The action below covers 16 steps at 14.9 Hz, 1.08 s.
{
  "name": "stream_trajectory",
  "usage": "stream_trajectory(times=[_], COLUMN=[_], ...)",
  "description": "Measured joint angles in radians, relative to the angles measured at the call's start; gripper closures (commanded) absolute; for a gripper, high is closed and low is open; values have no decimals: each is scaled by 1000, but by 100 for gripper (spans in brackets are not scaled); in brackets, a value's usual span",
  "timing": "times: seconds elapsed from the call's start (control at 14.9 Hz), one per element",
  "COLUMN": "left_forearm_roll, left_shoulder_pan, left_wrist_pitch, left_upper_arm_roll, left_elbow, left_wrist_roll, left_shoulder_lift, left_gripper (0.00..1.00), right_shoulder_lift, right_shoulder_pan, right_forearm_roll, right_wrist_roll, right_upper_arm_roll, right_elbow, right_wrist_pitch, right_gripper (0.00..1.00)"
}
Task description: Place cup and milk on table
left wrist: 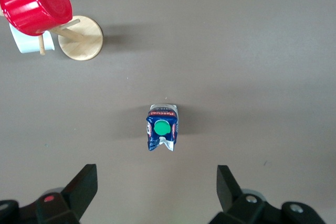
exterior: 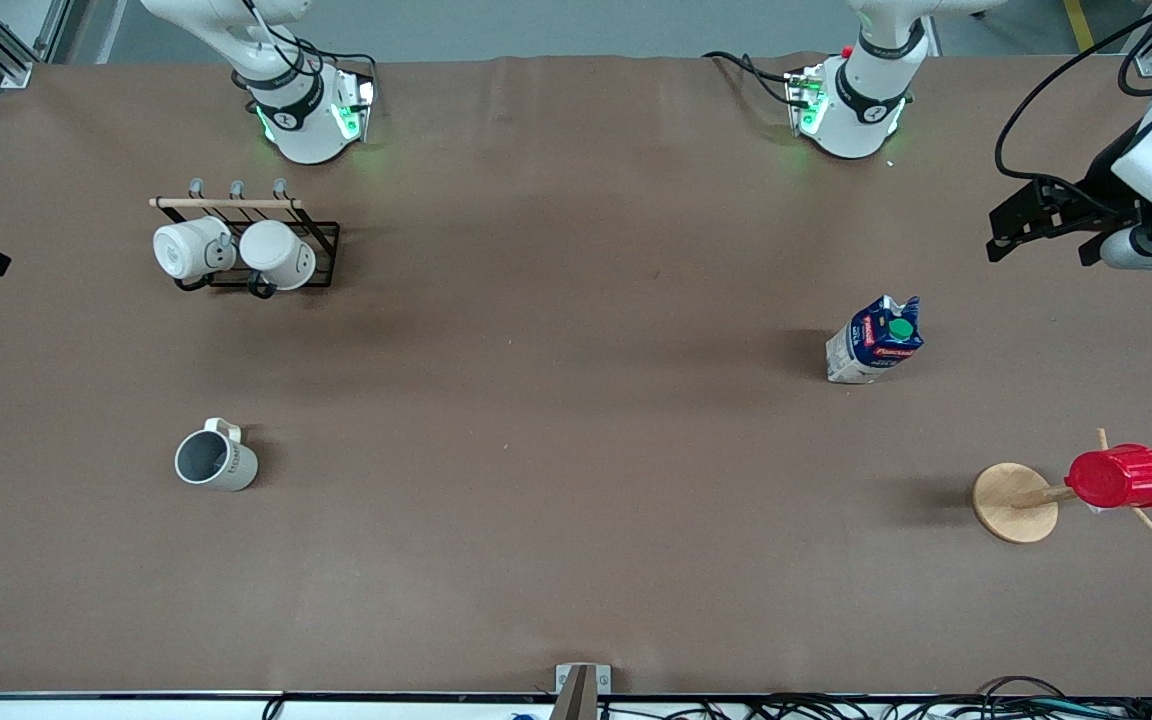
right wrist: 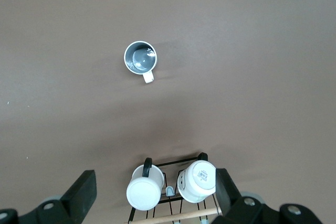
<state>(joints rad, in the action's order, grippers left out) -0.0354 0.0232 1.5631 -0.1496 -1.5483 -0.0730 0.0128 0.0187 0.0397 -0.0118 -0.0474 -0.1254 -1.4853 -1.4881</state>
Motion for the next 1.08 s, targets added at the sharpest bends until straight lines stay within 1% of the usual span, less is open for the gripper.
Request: stream_trajectory(times=[0.54,0.67,0.87,1.08], left_forearm_roll=[0,0,0,0], left_shoulder_pan=[0,0,3,7], left_wrist_pitch=[9,18,68,111], left_upper_arm_roll=[0,0,0,0], left_elbow=[-1,-2,-4,-10], left_wrist_roll=[0,0,0,1], left_shoulder_lift=[-9,-23,-63,-104], left_gripper=[0,1,3,4], right_shoulder_lift=[0,7,73,193], right_shoulder_pan=[0,0,0,0], right_forearm_roll=[0,0,0,-1], right_wrist_roll=[1,6,22,55], right_upper_arm_roll=[0,0,0,0], right_elbow=[0,-4,-28,-37], right_wrist_pitch=[-3,-26,-119,-223], right_gripper=[0,0,0,0])
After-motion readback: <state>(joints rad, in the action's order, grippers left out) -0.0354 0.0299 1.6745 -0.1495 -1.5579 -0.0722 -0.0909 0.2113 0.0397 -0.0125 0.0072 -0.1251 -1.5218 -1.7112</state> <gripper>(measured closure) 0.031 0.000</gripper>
